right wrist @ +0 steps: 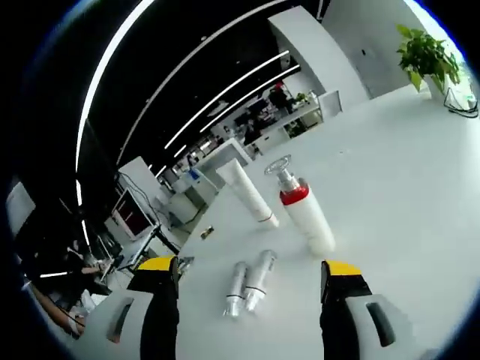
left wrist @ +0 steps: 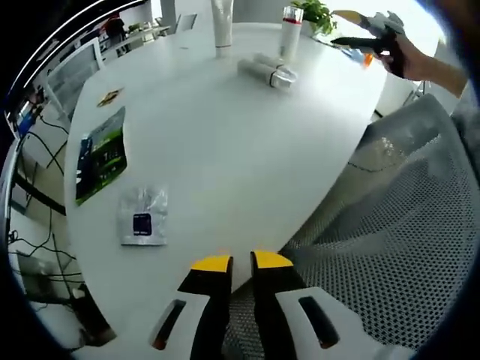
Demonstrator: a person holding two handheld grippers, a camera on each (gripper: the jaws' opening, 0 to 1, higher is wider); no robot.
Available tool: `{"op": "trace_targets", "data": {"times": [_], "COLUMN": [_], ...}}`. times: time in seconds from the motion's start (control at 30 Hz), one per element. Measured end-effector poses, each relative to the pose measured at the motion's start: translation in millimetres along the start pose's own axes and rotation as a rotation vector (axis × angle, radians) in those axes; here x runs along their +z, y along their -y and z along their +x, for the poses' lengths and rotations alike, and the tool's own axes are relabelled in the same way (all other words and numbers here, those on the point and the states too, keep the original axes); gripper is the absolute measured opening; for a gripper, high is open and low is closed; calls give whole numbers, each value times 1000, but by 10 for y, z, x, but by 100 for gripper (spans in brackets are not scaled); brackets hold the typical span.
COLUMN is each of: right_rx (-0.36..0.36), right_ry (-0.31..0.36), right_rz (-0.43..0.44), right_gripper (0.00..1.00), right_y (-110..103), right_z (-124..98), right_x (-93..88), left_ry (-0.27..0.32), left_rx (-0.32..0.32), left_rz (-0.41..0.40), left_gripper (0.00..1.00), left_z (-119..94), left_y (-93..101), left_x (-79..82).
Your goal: Arrange the skincare products in the storage area until every visible bottle or jar stands upright without overlapping.
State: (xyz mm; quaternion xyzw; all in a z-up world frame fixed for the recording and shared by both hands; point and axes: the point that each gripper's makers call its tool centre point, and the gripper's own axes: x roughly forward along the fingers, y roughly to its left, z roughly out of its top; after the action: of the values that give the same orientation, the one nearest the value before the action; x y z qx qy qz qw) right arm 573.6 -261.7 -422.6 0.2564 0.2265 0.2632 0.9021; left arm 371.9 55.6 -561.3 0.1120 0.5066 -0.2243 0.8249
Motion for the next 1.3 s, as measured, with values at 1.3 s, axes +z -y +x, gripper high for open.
{"op": "trace_targets", "data": {"times": [1.3], "right_rx": [-103], "right_ry": [-19], "right_rz": [-280], "right_gripper": [87], "right_y": [394], "right_z": [607], "right_x": [310], "left_ry": [-56], "left_rx": [30], "left_rz": [14], "left_gripper": [4], "left_z": [12], "left_y": [-67], "left_x": [-97]}}
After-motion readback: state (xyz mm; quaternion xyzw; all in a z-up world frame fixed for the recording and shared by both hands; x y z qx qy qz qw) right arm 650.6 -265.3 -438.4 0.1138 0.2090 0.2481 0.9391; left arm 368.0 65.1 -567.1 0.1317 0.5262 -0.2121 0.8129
